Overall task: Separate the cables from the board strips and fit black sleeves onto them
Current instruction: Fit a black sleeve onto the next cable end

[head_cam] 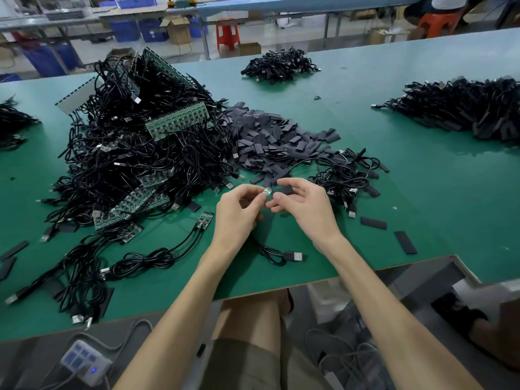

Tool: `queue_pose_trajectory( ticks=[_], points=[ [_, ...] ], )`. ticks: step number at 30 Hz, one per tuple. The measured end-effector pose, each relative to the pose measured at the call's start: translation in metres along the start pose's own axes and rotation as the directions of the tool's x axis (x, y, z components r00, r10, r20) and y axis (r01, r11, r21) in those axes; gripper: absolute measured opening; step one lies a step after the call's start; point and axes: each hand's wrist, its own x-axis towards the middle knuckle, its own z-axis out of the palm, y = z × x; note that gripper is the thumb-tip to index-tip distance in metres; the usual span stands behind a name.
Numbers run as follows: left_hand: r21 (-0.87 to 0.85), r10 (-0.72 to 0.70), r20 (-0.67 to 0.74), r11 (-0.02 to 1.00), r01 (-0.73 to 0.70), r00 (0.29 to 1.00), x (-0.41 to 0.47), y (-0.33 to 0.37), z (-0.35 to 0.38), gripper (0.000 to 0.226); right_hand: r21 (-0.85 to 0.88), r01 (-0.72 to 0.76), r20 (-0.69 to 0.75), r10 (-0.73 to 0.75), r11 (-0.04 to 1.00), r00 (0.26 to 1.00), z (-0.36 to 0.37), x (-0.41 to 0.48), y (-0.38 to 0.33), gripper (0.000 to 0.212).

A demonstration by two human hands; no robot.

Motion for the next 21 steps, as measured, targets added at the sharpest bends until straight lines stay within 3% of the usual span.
queue_pose_trajectory(
  ticks=[5,11,14,17,21],
  points=[
    [-0.12,-0.067,0.05,0.99,0.072,0.997,0.001,-0.005,-0.006,0.009,0.12,0.003,0.014,-0.005,0.993,1.0,0.0,-0.001,-0.001,0.014],
    [-0.108,-0.066,0.143,0.991,0.082,0.988,0.007,-0.007,-0.013,0.012,0.128,0.014,-0.002,-0.014,0.992,1.0,0.001,-0.002,-0.003,0.009],
    [-0.139,-0.042,0.099,0.989,0.055,0.994,0.003,-0.007,-0.016,0.014,0.135,0.014,0.012,-0.016,0.991,1.0,0.002,-0.003,-0.004,0.009],
    [-0.075,0.002,0.011,0.997,-0.001,1.0,0.001,-0.009,-0.018,0.016,0.142,0.017,0.043,-0.023,0.99,0.999,0.002,-0.003,-0.004,0.009],
    [0.029,0.051,0.009,0.998,-0.051,0.999,-0.002,-0.006,-0.018,0.015,0.09,0.039,0.049,-0.043,0.995,0.998,0.001,-0.002,-0.005,0.013]
  ],
)
